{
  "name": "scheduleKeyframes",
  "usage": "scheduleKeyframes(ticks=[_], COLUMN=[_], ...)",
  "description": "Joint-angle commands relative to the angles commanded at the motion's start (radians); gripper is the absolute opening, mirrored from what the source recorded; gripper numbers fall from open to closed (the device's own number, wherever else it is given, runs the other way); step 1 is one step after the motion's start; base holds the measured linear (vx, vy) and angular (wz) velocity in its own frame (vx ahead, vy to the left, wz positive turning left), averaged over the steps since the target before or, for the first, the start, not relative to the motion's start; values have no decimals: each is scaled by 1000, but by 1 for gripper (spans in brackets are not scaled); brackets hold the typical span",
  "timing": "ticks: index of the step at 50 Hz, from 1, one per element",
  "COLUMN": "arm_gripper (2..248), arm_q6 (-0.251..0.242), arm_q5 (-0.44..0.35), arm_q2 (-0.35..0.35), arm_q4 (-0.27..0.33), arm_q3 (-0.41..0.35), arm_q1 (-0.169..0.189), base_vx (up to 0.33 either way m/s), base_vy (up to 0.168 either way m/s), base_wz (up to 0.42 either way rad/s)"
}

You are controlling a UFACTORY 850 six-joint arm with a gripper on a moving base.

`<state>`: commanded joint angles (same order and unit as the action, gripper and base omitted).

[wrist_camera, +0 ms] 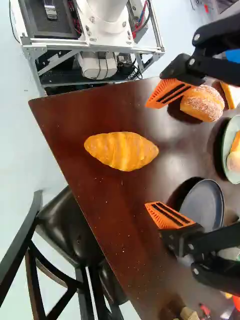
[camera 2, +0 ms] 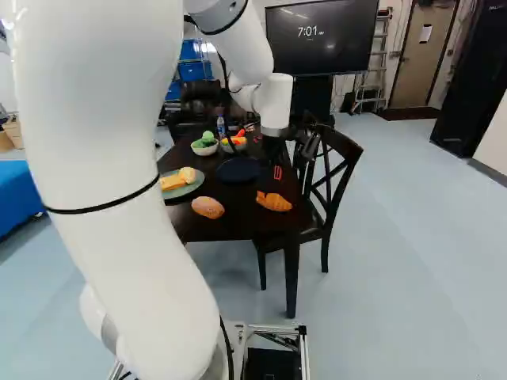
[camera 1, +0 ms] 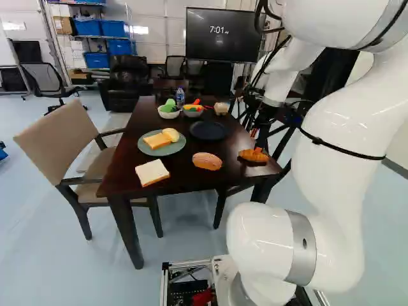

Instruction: Move the croissant to the empty plate

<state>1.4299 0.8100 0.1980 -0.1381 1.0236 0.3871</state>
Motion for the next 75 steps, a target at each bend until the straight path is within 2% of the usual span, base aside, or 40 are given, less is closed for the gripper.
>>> scheduleKeyframes(ticks=[29,37,75], arm_gripper=[247,247,244], arm_q6=[0,0,0], arm_q5=[-123,-154,-167], arm_q2=[58,42,36], arm_q4=[-2,-2,-2], arm_q3=[-41,-61,-68], arm_q1=[-27,-23,-24], base_vx=[0,0,0], base_vy=[0,0,0], base_wz=[0,0,0])
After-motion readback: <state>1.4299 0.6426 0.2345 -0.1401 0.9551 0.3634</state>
